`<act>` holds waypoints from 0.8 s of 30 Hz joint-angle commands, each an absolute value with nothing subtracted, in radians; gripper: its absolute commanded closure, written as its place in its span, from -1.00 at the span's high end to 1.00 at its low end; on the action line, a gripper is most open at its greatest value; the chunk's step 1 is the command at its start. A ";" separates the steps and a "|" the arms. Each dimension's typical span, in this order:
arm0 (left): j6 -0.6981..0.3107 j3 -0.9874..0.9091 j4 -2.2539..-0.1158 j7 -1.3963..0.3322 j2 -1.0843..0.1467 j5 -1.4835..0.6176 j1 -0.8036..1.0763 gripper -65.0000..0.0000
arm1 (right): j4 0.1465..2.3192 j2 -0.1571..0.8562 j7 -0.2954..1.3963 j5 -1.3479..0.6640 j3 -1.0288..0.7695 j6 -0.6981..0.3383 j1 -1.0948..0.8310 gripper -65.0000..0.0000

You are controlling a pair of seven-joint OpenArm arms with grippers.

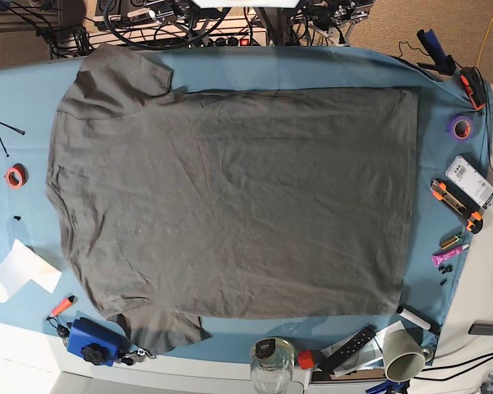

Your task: Fold the T-shirt properly

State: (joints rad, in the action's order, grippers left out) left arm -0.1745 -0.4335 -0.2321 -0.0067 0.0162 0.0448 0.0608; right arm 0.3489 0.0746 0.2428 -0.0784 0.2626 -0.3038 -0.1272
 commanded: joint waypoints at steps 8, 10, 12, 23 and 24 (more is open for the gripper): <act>-0.184 -0.435 -0.239 0.000 0.019 0.049 0.064 -1.00 | 0.353 0.077 0.245 -0.082 0.261 -0.310 -0.128 -1.00; -0.184 -0.435 -0.245 0.000 0.019 0.049 0.064 -1.00 | 0.353 0.077 0.245 -0.082 0.261 -0.310 -0.128 -1.00; -0.184 -0.435 -0.252 0.000 0.019 0.049 0.064 -1.00 | 0.353 0.077 0.245 -0.082 0.261 -0.310 -0.128 -1.00; -0.188 -0.435 -0.253 0.000 0.019 0.049 0.064 -1.00 | 0.353 0.077 0.245 -0.082 0.261 -0.310 -0.128 -1.00; -0.206 -0.435 -0.253 0.000 0.019 0.049 0.064 -1.00 | 0.353 0.077 0.245 -0.082 0.261 -0.310 -0.128 -1.00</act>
State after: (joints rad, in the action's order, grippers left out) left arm -0.1955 -0.4335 -0.2497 -0.0063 0.0162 0.0448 0.0635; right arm 0.3489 0.0746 0.2428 -0.0784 0.2626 -0.3038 -0.1272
